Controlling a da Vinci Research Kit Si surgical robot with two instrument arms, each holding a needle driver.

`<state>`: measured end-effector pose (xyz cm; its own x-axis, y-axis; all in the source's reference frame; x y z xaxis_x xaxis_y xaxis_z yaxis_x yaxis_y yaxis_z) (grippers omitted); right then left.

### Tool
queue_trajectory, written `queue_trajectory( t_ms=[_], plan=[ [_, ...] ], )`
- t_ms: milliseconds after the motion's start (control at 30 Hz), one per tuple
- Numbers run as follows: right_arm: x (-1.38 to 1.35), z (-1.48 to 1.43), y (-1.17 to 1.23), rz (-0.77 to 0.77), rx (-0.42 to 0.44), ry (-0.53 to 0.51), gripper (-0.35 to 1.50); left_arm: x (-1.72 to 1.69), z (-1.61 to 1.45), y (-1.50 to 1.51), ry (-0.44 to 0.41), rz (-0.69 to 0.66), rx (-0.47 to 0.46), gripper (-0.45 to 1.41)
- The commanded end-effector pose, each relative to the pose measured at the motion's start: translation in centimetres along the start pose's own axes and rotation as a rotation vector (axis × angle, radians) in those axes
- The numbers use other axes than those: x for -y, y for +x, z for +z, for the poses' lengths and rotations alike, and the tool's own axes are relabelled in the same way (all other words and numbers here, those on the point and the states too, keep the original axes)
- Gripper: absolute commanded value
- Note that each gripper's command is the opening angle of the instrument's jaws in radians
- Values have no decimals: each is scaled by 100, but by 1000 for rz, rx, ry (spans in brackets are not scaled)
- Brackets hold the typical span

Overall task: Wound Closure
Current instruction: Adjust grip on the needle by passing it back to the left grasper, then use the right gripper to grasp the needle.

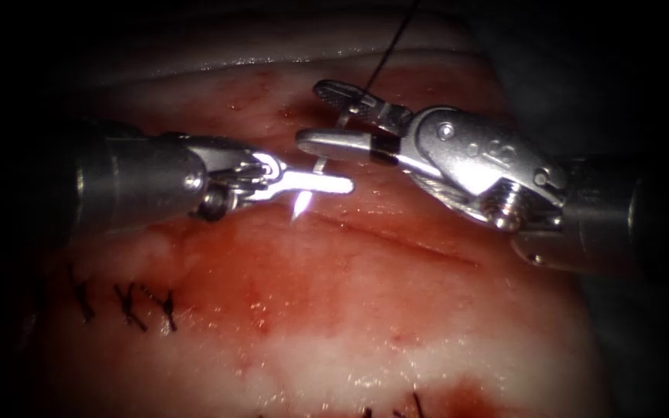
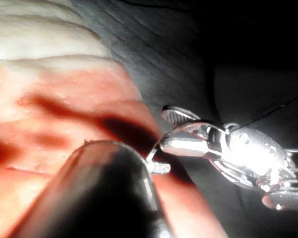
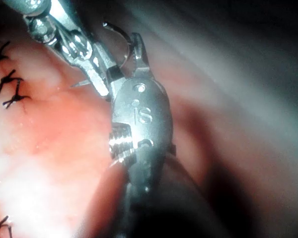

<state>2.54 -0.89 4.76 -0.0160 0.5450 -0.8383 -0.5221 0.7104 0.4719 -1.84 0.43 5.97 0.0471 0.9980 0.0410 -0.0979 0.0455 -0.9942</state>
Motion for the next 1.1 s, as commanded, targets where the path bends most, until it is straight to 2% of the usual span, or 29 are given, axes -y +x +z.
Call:
queue_trajectory(
  t_ms=[33,100,200,333,600,667,767,833,867,900,1100],
  plan=[
    [1,9,-4,19,-18,-17,86,3,5,5,-15,-12,-17,-45],
    [0,8,-4,31,-23,-37,93,3,5,5,-29,-22,-26,-45],
    [-1,5,-4,84,-20,-65,93,4,5,2,-33,-31,-26,-45],
    [-2,5,-2,158,-46,-75,89,5,6,-4,-32,-48,-24,-45],
    [0,5,-1,164,-45,-91,78,0,9,-13,-35,-48,-20,-45],
    [1,5,-1,164,-45,-91,68,-2,10,-13,-38,-48,-22,-45],
    [3,4,0,164,-45,-91,42,-2,10,-13,-39,-47,-21,-45],
    [5,4,0,164,-53,-96,-6,-2,10,-14,-40,-46,-20,-45],
    [5,4,0,164,-53,-96,-6,-2,10,-14,-40,-46,-20,-45],
    [5,3,1,195,-60,-117,-35,-1,10,-15,-38,-45,-18,-45],
    [5,-1,5,272,-96,-146,-35,-1,12,-18,-34,-43,-8,-45]
  ],
)
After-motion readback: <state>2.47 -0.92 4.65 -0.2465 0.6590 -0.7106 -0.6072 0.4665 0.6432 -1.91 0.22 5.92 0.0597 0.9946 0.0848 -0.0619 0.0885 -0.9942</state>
